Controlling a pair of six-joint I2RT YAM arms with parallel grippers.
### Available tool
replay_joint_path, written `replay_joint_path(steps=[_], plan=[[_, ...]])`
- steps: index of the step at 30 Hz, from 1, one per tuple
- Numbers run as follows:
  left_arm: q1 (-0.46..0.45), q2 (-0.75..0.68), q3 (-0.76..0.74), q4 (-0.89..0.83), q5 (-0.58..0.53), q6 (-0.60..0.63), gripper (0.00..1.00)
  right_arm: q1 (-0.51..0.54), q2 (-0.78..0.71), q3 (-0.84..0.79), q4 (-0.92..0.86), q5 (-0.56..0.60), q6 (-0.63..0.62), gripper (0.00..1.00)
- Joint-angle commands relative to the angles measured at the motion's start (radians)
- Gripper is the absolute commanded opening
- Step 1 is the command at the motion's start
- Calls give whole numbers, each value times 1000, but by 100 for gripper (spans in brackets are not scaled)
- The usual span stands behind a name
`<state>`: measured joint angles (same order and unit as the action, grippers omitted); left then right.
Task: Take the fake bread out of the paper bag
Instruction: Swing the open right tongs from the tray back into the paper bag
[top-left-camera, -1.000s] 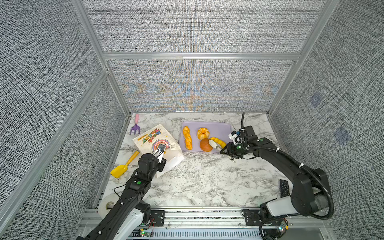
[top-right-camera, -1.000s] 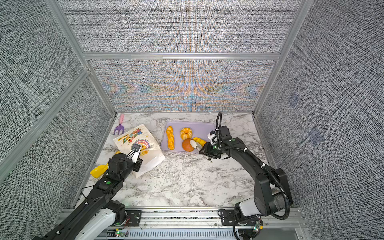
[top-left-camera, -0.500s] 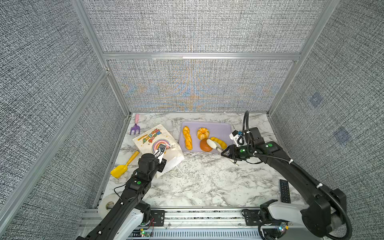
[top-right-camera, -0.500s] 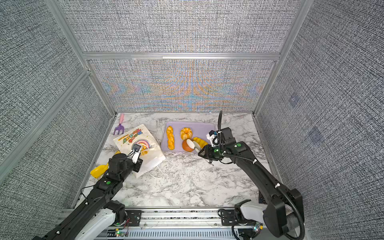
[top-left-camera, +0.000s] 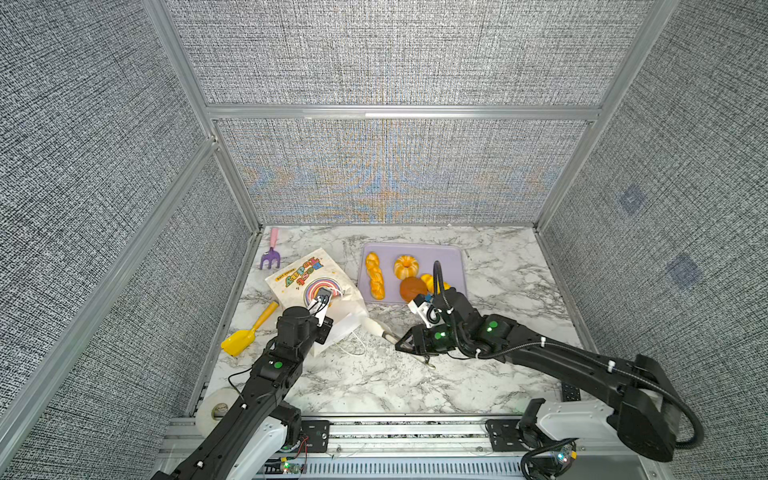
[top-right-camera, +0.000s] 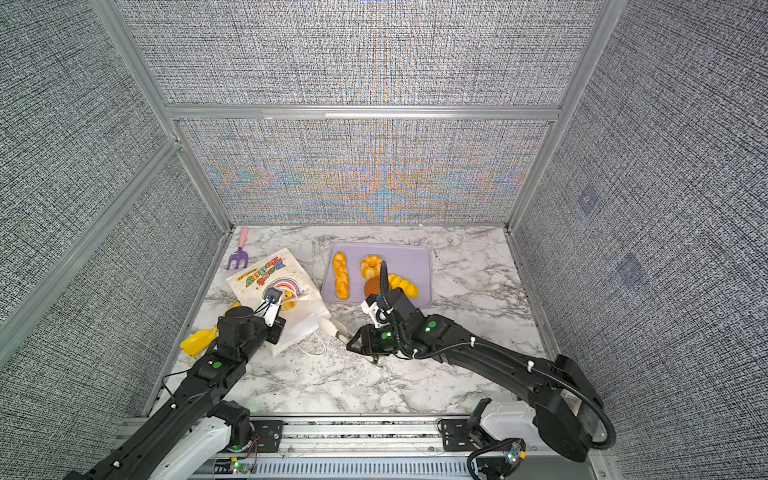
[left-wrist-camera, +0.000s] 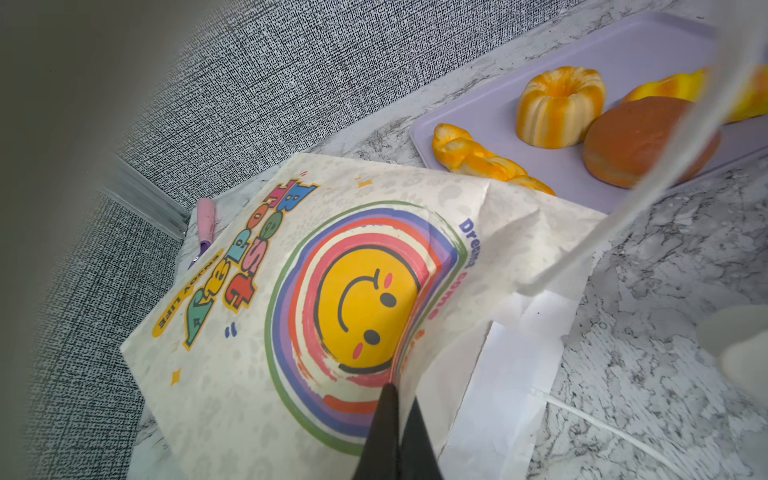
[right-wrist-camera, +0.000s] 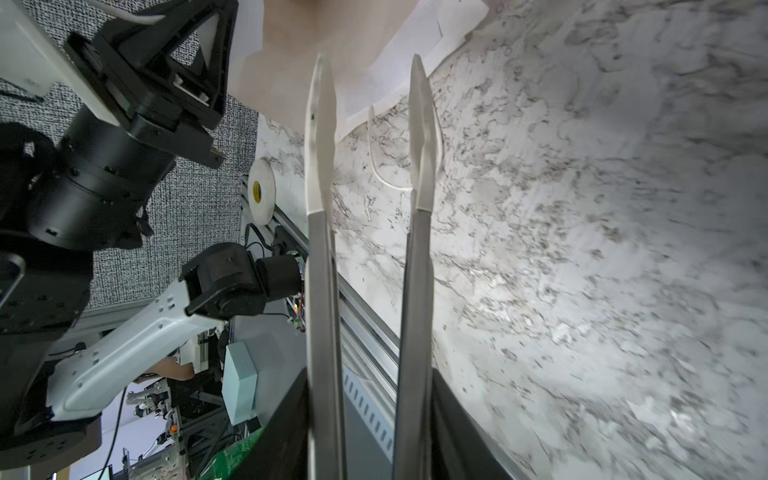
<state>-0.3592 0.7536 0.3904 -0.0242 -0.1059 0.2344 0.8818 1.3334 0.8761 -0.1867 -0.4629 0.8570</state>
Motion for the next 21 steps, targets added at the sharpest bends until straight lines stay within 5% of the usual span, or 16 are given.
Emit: replay_joint_path(steps=[1,14,21], plan=[[2,-3,16,44,-3,-5,0,22,65,30,201,22,88,42],[1,30,42,52,-8,25,0,50,362,103,533,48,299,43],[1,38,32,61,-2,18,0,46,479,214,470,53,300,44]])
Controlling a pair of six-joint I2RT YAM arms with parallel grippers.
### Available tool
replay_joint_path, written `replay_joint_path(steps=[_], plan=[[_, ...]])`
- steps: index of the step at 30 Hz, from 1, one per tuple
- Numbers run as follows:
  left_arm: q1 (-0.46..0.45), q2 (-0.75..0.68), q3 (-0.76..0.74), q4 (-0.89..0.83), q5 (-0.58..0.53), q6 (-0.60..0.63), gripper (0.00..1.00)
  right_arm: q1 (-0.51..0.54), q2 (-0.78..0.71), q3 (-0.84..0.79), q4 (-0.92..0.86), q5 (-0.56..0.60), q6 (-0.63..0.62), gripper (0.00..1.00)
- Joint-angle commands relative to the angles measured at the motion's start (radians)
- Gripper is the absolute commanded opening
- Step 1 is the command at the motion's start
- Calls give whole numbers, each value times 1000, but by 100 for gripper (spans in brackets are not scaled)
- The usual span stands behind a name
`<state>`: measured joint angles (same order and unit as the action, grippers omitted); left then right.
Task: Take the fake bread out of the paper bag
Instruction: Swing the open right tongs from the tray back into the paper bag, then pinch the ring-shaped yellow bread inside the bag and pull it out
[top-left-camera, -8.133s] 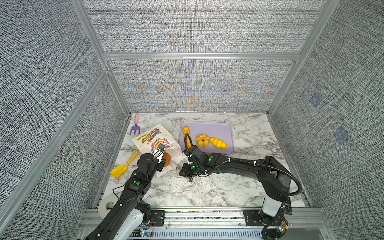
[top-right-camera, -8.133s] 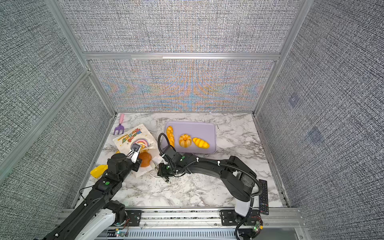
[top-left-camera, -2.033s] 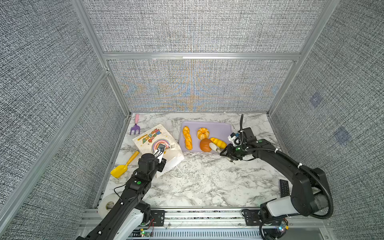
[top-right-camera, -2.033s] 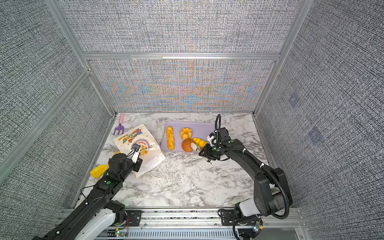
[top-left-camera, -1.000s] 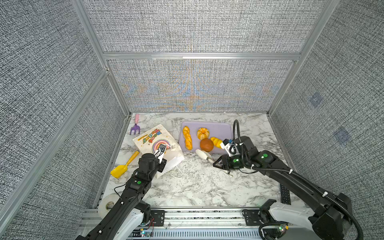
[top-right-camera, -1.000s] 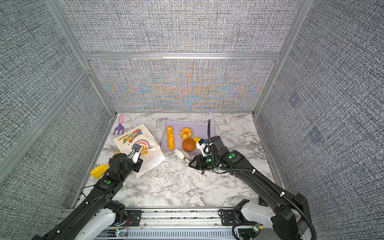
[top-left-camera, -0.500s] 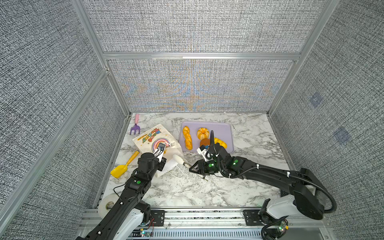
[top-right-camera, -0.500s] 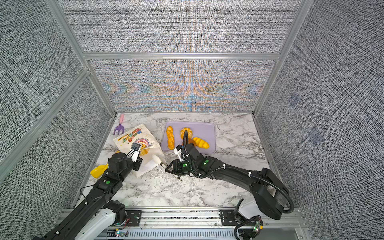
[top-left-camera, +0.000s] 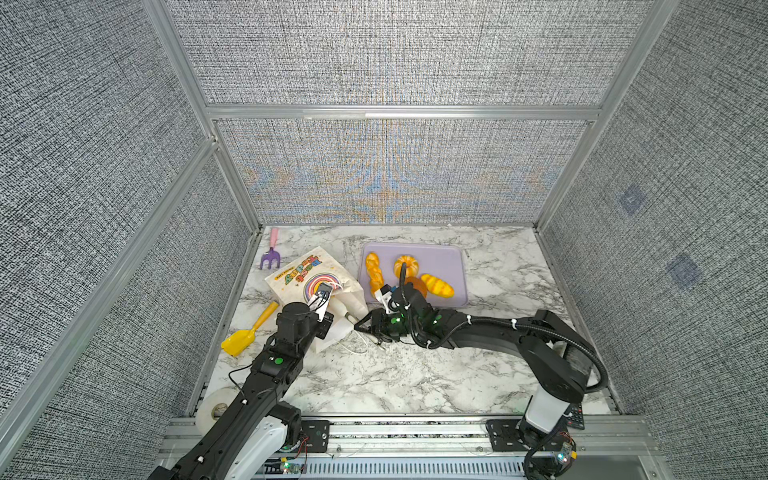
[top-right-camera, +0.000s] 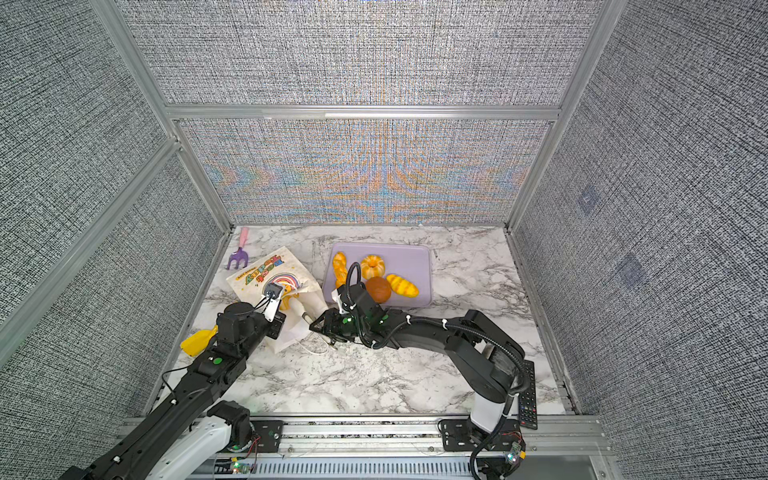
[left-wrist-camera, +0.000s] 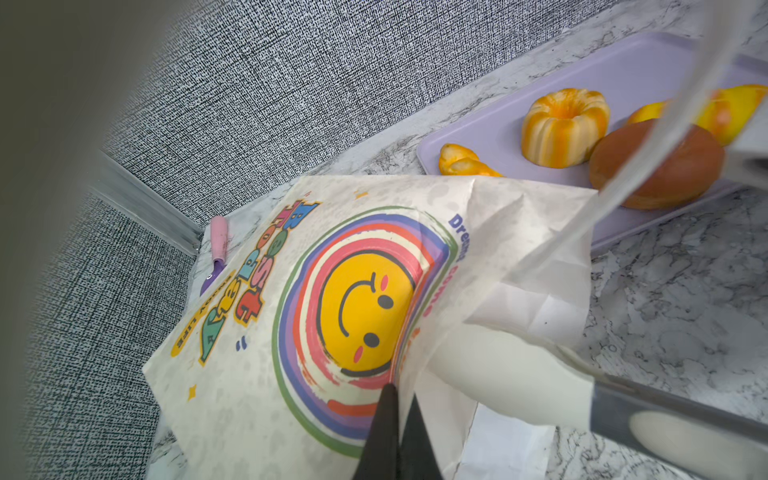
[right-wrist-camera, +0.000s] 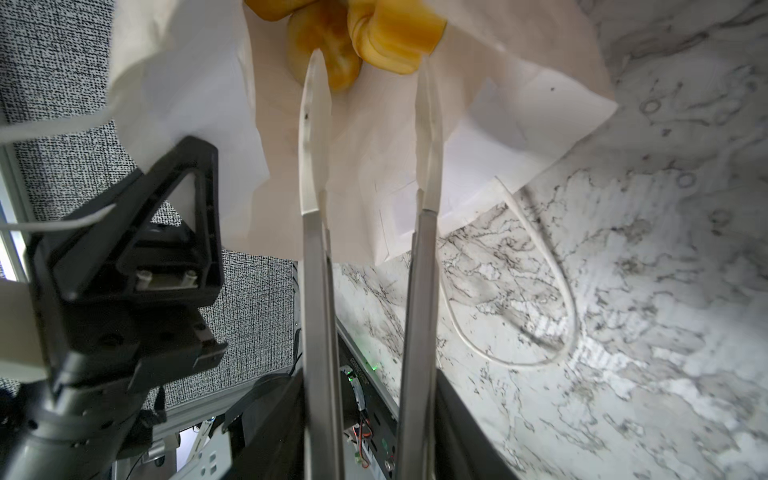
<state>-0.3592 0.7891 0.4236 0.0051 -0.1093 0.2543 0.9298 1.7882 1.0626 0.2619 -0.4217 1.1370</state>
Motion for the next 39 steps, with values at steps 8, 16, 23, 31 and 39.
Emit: replay_joint_path(steps=[8,16,23,31,39], plan=[[1,2,-9,29,10,2,0,-8,131,170,-116,26,-33,44],[1,-2,-17,27,25,13,0,-17,205,297,-222,32,-68,45],[1,10,-16,32,43,11,0,-7,294,446,-445,136,-105,42],[1,9,-20,27,45,10,0,2,333,501,-474,148,-106,15],[1,10,-20,34,30,8,0,2,217,452,-495,132,-141,0]])
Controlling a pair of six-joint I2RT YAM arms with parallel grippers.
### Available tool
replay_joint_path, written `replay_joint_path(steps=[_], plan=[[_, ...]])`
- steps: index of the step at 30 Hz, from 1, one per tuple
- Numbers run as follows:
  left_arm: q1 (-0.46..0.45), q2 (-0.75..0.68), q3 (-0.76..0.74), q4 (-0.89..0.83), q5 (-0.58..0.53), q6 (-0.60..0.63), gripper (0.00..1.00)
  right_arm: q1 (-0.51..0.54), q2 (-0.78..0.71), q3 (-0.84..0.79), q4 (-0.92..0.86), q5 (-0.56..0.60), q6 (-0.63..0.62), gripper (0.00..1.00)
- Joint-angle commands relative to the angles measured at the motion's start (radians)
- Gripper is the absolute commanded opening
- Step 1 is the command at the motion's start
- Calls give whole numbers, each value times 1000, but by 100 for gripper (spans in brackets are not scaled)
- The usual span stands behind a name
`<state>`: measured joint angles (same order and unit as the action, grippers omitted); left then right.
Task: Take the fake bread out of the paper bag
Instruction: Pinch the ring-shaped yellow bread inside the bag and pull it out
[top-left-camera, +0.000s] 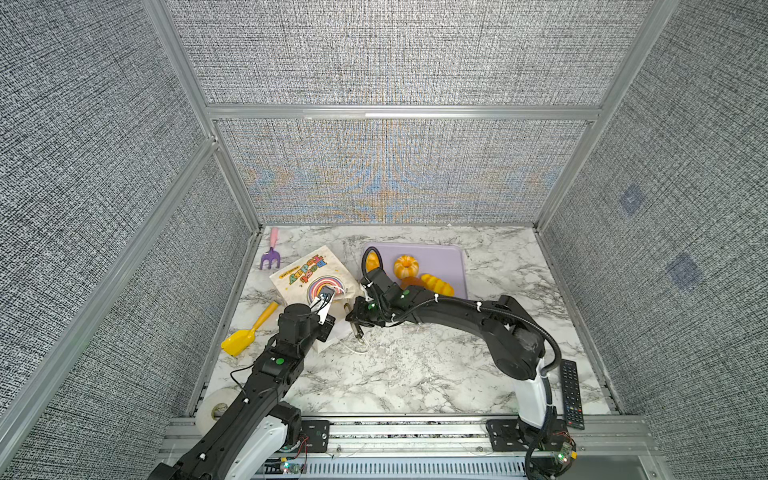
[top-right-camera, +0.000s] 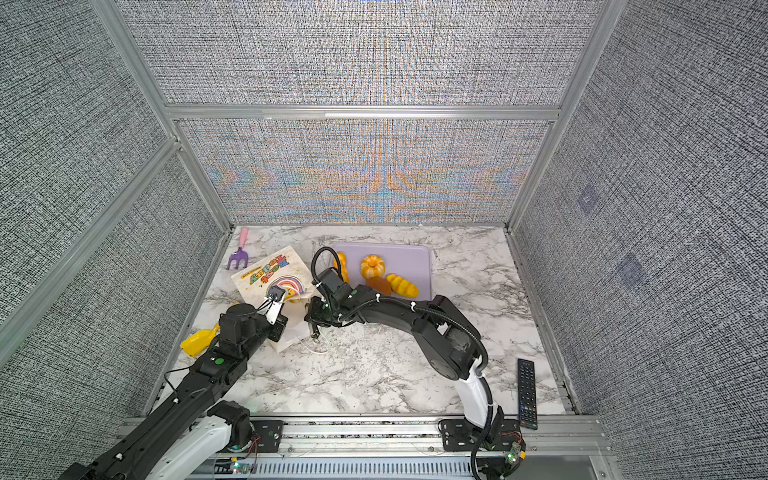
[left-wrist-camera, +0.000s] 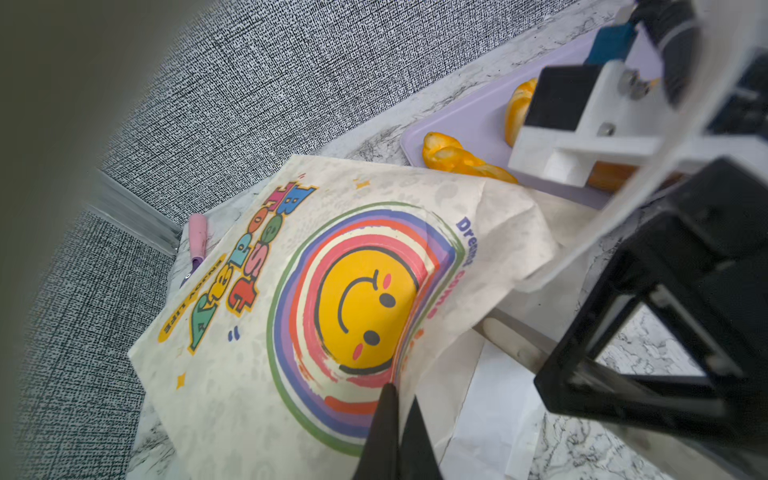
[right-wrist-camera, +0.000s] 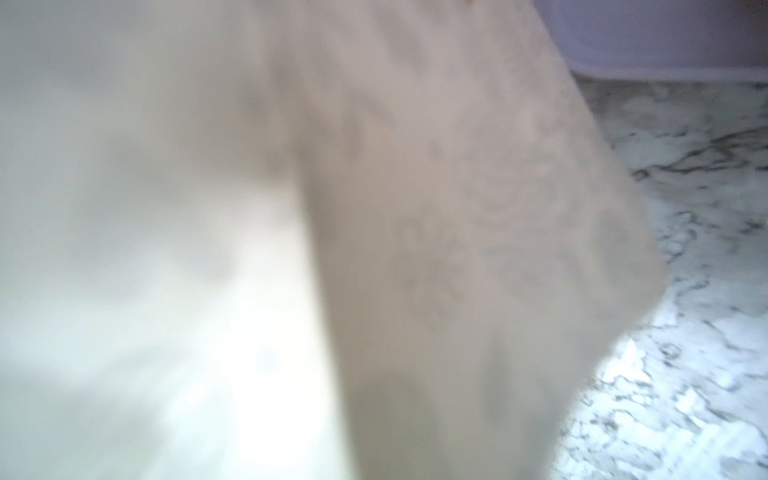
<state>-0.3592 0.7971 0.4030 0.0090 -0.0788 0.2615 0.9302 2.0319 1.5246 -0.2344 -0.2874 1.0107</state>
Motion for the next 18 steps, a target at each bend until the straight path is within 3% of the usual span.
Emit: replay_joint_path(steps=[1,18], plan=[[1,2,2,31,-1,0,0,4,-39,-20,4,-6,-14,0],[0,1,1,26,-13,-14,0,74,-236,-230,35,-25,-15,0]])
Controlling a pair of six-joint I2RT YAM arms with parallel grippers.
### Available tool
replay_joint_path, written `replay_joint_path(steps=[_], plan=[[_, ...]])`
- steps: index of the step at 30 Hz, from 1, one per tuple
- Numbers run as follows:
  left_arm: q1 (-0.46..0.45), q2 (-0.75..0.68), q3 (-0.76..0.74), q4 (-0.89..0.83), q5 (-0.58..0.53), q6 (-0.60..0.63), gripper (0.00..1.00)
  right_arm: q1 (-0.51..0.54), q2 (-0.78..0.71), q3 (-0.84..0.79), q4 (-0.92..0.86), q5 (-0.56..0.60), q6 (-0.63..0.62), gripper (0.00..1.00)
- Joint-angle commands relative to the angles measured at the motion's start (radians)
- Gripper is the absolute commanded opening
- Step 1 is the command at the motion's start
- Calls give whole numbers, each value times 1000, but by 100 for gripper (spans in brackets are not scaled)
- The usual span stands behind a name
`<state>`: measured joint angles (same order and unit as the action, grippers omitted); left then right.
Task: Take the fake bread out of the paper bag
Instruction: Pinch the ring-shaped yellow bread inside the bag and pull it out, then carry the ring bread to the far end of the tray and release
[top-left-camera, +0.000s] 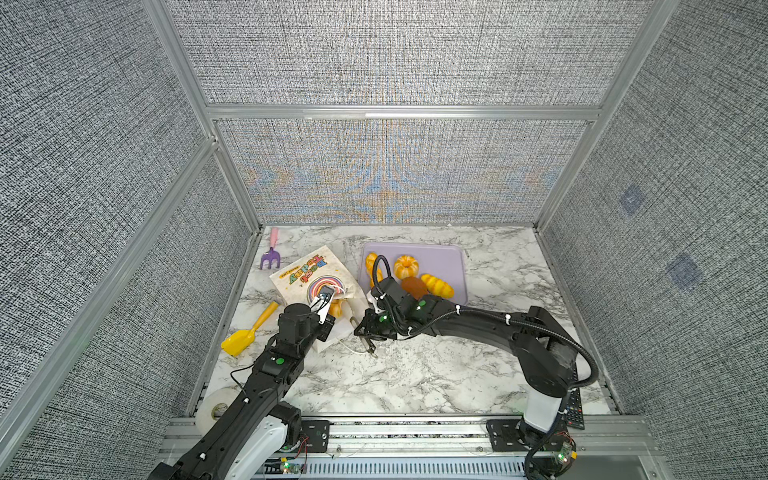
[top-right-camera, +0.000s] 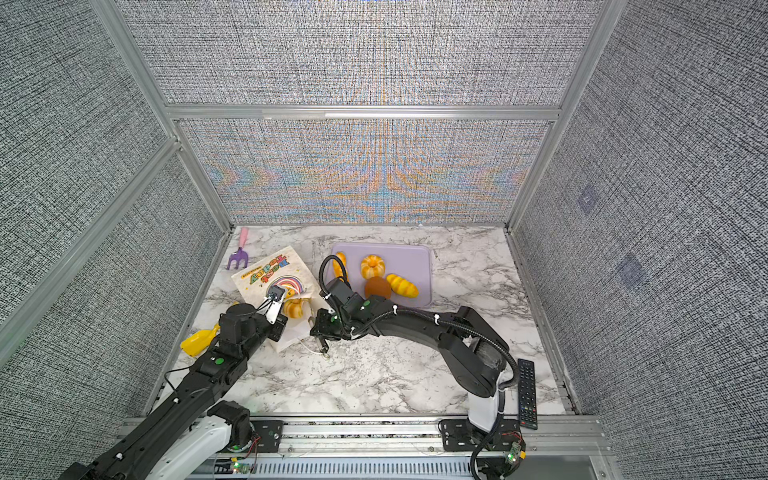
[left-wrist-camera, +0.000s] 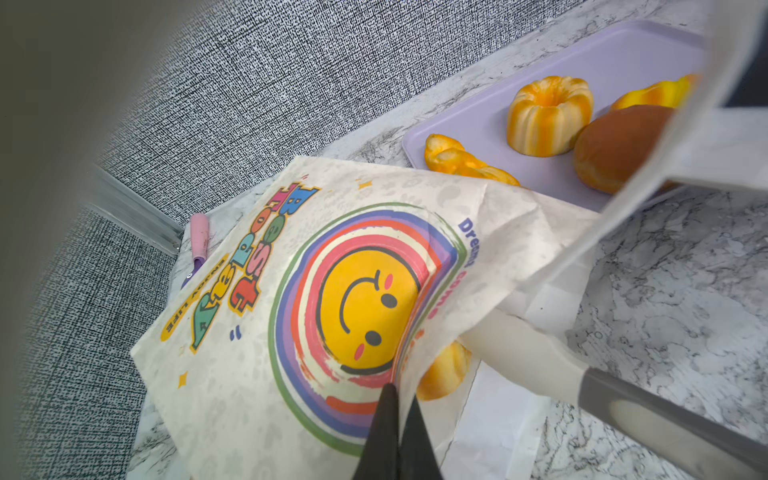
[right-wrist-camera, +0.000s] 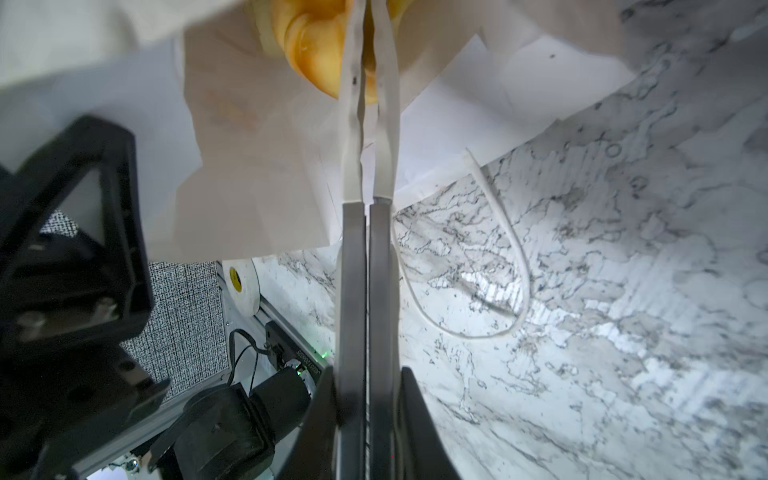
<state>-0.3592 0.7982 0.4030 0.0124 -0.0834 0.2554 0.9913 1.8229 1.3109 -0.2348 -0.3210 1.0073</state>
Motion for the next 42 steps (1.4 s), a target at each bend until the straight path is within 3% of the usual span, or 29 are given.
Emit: replay_joint_path(steps=[1,19,33,42], plan=[[0,-2,0,24,-9,-8,0,23,-48,-32,30,18,-13,0],[1,-16,0,24,-13,-19,0,149,-383,-288,-134,111,-13,0],[1,-40,-1,13,-18,-26,0,170,-717,-288,-422,170,-57,0],[1,-57,-4,-2,-27,-28,0,140,-747,-132,-442,211,-120,0]])
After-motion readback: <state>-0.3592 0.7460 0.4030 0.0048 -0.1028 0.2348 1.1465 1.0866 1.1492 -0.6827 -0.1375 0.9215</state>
